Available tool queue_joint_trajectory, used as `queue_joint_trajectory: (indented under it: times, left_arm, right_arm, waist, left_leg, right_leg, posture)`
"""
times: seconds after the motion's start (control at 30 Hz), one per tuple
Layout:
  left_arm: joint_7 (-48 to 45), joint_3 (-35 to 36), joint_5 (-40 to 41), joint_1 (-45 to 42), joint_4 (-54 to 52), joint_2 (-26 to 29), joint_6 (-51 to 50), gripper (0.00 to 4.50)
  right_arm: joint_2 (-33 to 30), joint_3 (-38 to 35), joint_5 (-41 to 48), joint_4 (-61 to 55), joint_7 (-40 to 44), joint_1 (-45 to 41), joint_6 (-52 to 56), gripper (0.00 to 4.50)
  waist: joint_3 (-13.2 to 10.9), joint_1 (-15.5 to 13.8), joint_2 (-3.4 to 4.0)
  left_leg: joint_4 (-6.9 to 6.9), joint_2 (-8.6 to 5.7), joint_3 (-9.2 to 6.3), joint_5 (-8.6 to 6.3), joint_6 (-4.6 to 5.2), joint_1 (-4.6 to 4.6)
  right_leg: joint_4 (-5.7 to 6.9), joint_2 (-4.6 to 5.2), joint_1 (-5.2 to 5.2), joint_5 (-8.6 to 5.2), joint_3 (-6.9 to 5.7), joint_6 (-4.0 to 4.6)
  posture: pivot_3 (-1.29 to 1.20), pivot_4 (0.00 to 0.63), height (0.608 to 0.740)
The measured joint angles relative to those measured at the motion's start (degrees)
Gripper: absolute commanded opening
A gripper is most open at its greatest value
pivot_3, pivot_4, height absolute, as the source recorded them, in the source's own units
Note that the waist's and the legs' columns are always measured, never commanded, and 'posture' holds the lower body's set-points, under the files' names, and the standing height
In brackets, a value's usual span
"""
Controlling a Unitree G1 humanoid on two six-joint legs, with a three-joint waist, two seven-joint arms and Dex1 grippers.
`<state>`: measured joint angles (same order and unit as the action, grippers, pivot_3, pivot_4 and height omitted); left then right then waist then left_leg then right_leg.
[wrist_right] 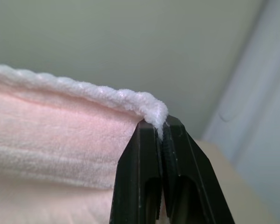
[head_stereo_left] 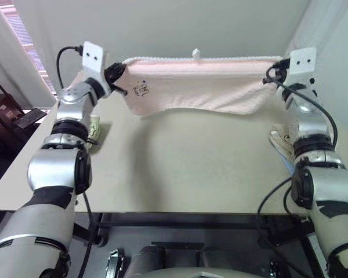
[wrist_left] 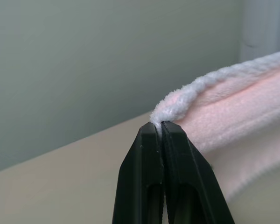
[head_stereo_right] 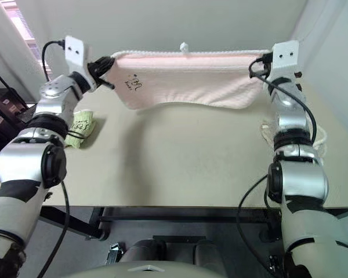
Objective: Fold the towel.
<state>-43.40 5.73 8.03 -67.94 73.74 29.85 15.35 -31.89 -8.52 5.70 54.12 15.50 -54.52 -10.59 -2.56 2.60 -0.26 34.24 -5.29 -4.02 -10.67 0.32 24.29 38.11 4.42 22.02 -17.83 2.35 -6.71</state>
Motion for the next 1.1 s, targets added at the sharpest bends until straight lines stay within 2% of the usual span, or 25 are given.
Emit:
queue_joint_trajectory:
  times: [0.07,0.2,0.23,0.33,0.43,0.57,0.73,0.8,0.87,0.97,1.1]
  left_arm:
    - [-6.89,0.2,0.09,4.79,-0.59,1.32,1.02,0.02]
    - [-19.09,0.9,1.6,18.91,-6.63,5.34,2.58,0.02]
    - [-20.79,1.28,2.19,21.4,-7.9,5.8,2.16,0.02]
    - [-25.36,3.11,6.08,31.31,-21.0,7.83,-1.77,0.02]
    - [-26.33,4.75,9.01,39.91,-33.16,9.68,-7.36,0.02]
    - [-26.06,6.2,11.73,49.74,-46.09,11.83,-14.34,0.02]
    - [-25.28,6.62,13.04,57.34,-54.99,14.05,-19.91,0.02]
    - [-25.39,7.01,13.86,61.4,-58.53,15.35,-21.45,0.02]
    - [-25.83,7.15,14.1,64.73,-60.78,16.51,-22.76,0.02]
    - [-26.77,7.5,14.7,68.78,-62.8,17.82,-22.82,0.02]
    - [-28.16,7.67,15.15,73.22,-64.99,19.43,-22.53,0.02]
  right_arm:
    - [-0.01,-0.28,2.46,-7.48,4.53,8.95,1.1,0.0]
    - [-0.33,-1.63,11.64,-36.71,13.33,34.25,9.1,0.0]
    - [-0.54,-1.9,13.47,-41.08,14.33,37.96,11.59,0.0]
    - [-3.43,-5.33,19.66,-58.08,16.68,49.29,19.68,0.0]
    - [-5.1,-8.16,22.8,-67.48,18.4,56.57,23.65,0.0]
    - [-5.42,-9.75,24.17,-72.55,20.2,63.58,26.58,0.0]
    - [-7.09,-10.1,23.66,-74.25,22.74,68.06,27.26,0.0]
    - [-7.47,-10.24,23.64,-75.64,23.49,70.29,27.79,0.0]
    - [-7.66,-10.81,24.1,-77.73,24.61,73.43,29.08,0.0]
    - [-8.74,-12.98,25.23,-81.27,27.07,80.01,30.95,0.0]
    - [-9.55,-16.05,27.06,-85.01,29.18,85.64,33.56,0.0]
  waist:
    - [-0.01,0.04,0.01]
    - [-0.03,0.1,0.03]
    - [-0.05,0.13,0.04]
    - [-0.07,-0.06,0.08]
    - [-0.06,-0.21,0.08]
    - [-0.11,-0.3,0.15]
    - [-0.12,-1.49,0.17]
    - [-0.1,-1.57,0.34]
    - [-0.13,-1.75,0.57]
    - [-0.09,-2.04,0.57]
    - [0.02,-2.02,0.49]
  left_leg:
    - [0.17,-0.02,-0.01,-0.09,0.18,0.02]
    - [0.24,0.04,-0.14,-0.14,0.25,0.18]
    - [0.37,0.05,-0.14,-0.13,0.23,0.2]
    - [0.74,0.12,-0.18,-0.16,0.21,0.13]
    - [0.77,0.18,-0.34,-0.31,0.07,-0.41]
    - [0.7,0.22,-0.21,-0.35,0.11,-0.66]
    - [0.29,0.38,0.66,-0.35,0.1,-0.82]
    - [0.46,0.7,0.88,-0.35,0.1,-0.77]
    - [0.65,1.07,0.87,-0.36,0.11,-0.72]
    - [0.54,1.07,0.89,-0.54,0.4,-0.59]
    - [0.43,1.07,0.94,-0.64,0.49,0.11]
  right_leg:
    - [0.1,-0.05,-0.01,0.0,-0.02,0.0]
    - [0.24,0.0,0.21,-0.01,0.02,0.01]
    - [0.33,-0.01,0.22,-0.01,0.02,0.02]
    - [0.52,-0.02,0.08,-0.02,0.0,0.05]
    - [0.14,-0.02,-0.8,-0.16,-0.08,0.46]
    - [-0.04,0.02,-1.37,-0.15,-0.1,0.49]
    - [-0.01,0.58,-1.04,-0.18,-0.15,0.49]
    - [-0.23,0.76,-0.87,-0.11,-0.56,0.61]
    - [-0.6,0.74,-1.25,-0.1,-1.11,0.62]
    - [-1.01,0.72,-1.26,-0.13,-1.11,0.57]
    - [-1.12,0.74,-0.48,-0.15,-1.11,0.53]
  posture:
    - [0.0,0.0,0.74]
    - [0.0,0.0,0.74]
    - [0.0,0.0,0.74]
    - [0.0,0.0,0.74]
    - [0.0,0.0,0.74]
    - [0.0,0.0,0.74]
    - [0.0,0.0,0.74]
    - [0.0,0.0,0.74]
    - [0.0,0.0,0.74]
    - [0.0,0.0,0.74]
    - [0.0,0.0,0.74]
